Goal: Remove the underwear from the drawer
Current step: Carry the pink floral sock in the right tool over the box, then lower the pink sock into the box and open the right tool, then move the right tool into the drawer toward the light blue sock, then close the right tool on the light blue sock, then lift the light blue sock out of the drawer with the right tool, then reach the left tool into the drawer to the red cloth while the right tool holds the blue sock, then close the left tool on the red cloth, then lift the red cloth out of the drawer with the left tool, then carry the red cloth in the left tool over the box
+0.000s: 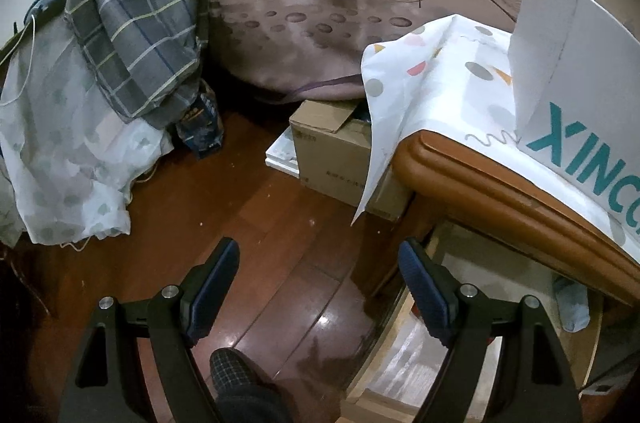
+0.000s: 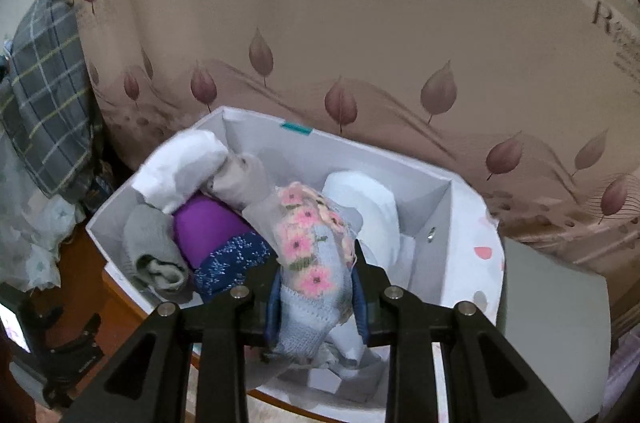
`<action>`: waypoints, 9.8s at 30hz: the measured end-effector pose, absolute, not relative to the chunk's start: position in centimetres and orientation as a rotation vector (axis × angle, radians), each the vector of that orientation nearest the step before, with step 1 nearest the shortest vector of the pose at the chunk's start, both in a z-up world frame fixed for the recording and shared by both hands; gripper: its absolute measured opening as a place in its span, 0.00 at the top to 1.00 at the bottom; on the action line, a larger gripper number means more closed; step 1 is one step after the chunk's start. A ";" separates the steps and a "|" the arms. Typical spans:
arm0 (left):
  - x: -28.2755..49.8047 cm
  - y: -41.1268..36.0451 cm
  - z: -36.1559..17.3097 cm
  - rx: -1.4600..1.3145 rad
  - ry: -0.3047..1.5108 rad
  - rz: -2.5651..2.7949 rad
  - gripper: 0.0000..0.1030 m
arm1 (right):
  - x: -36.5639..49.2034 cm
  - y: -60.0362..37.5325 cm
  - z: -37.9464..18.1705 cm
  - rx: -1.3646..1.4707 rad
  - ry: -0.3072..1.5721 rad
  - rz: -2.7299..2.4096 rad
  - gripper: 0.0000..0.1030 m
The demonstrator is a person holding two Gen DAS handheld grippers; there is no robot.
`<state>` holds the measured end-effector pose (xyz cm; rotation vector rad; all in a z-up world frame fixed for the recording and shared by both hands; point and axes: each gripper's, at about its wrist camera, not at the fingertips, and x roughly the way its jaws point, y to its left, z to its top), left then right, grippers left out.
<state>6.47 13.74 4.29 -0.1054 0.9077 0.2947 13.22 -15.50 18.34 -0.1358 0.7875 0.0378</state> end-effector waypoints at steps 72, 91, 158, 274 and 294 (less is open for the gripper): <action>7.8 17.6 2.1 -0.170 0.999 0.415 0.23 | 7.3 -15.0 -16.1 -1.097 1.014 -0.060 0.41; 7.4 17.6 2.0 -0.158 1.003 0.394 0.23 | 4.3 -15.3 -10.6 -0.624 1.212 0.344 0.60; 6.6 6.2 -0.3 0.261 0.995 0.019 0.23 | -3.0 -20.4 0.7 0.036 0.796 0.095 0.63; 1.4 3.2 17.9 0.199 0.786 -0.214 0.72 | -6.0 -33.4 5.2 0.277 0.596 -0.275 0.63; 14.0 -3.1 24.9 0.200 0.725 -0.130 0.71 | -5.4 -34.3 4.6 0.267 0.639 -0.352 0.63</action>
